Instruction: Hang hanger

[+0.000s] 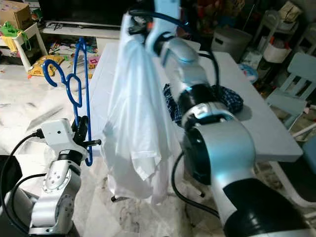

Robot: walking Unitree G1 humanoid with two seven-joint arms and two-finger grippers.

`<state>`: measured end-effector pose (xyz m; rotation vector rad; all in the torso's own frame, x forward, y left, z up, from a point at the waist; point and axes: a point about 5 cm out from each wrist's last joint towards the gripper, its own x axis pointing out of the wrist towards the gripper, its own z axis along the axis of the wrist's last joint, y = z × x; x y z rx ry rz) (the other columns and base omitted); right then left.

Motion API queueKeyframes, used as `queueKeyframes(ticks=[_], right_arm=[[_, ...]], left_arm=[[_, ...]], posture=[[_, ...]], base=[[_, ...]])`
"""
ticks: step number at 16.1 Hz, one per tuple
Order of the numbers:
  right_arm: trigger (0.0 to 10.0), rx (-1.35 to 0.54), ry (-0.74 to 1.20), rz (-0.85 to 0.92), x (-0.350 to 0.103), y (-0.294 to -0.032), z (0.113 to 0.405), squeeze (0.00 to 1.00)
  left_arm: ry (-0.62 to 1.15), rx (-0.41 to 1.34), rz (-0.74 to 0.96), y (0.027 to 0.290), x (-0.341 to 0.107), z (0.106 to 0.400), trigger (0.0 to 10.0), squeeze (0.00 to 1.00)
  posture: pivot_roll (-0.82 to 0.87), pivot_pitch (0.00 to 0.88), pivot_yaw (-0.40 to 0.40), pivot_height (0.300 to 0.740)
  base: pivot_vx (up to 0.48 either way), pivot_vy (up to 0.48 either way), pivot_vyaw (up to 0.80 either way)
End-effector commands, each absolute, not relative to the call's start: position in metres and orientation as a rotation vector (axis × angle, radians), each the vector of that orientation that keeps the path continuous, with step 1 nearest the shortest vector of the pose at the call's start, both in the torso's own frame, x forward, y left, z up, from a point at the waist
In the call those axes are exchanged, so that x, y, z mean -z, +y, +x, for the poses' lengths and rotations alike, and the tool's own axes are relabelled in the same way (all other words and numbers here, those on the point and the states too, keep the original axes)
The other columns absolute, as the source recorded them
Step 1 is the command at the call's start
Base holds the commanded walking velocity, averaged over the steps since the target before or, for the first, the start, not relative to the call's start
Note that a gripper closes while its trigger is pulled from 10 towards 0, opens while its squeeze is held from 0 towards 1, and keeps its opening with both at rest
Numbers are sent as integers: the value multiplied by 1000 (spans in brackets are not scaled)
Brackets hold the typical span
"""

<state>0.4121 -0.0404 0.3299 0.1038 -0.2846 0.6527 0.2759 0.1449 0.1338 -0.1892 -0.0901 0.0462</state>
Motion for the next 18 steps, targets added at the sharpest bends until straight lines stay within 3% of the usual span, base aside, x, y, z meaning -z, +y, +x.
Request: queueKeyframes(ticks=[1,5,9,11,15,16,17,18], right_arm=[[0,-613,-312,114,-357,-40,411,0],[0,-423,-350,106,-398,-57,412,0],[0,-236,-634,159,-481,-90,388,0],[0,-193,-730,100,-504,-98,377,0],[0,-240,-630,-40,-459,-93,396,0],[0,-293,-518,-107,-420,-89,409,0],[3373,-329,-417,-152,-384,-89,417,0],[9647,-341,-371,-175,-370,-89,420,0]], left_arm=[[-131,-43,-212,138,-143,277,10000,0],[-128,-74,-217,139,-140,270,10000,0],[-133,-107,-201,140,-141,265,10000,0],[-133,-116,-194,142,-142,263,10000,0],[-133,-105,-197,137,-143,265,10000,0],[-133,-96,-198,136,-144,265,10000,0],[-133,-92,-196,135,-144,265,10000,0],[-132,-92,-195,136,-144,265,10000,0]], posture=[[-10,0,-151,740],[11,0,-178,740],[30,0,-188,740],[30,0,-187,740],[21,0,-175,740],[24,0,-166,740],[25,0,-161,740],[26,0,-157,740]], base=[[0,0,0],[0,0,0],[0,0,0],[0,0,0],[0,0,0],[0,0,0],[0,0,0],[0,0,0]])
